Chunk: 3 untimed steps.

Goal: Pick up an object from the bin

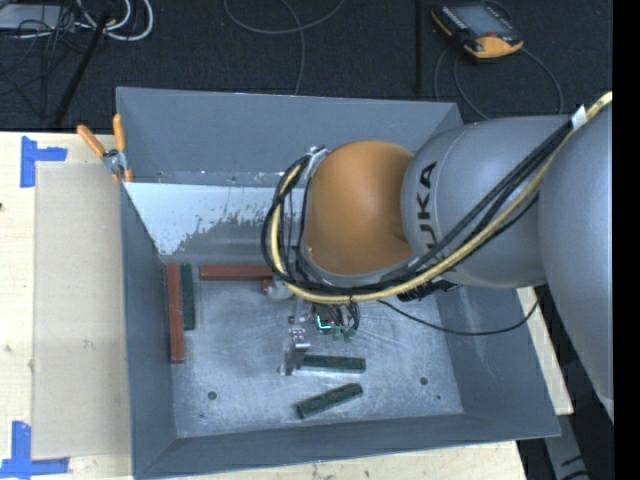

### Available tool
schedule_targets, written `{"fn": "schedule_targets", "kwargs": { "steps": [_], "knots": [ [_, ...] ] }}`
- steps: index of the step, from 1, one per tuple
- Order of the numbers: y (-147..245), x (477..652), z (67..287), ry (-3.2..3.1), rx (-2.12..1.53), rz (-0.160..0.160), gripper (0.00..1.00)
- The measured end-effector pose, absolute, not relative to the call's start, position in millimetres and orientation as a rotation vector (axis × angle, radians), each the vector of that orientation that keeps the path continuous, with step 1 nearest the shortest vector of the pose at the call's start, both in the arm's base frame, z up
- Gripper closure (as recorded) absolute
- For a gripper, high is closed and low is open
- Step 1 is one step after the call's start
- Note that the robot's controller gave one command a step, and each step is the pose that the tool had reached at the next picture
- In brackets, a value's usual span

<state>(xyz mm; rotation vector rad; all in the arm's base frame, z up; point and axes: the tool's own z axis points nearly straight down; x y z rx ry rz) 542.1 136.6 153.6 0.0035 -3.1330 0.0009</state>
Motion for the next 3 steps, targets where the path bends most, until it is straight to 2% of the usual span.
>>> {"fn": "schedule_targets", "kwargs": {
  "steps": [1, 2, 3],
  "knots": [
    [136.0, 544.1, 157.2, -3.140, -0.001, -0.001, 0.00],
    [71.6, 545.5, 81.4, -3.142, 0.121, 0.000, 0.00],
    [54.9, 539.4, 91.9, -3.140, 0.005, -0.003, 0.00]
  ]
}}
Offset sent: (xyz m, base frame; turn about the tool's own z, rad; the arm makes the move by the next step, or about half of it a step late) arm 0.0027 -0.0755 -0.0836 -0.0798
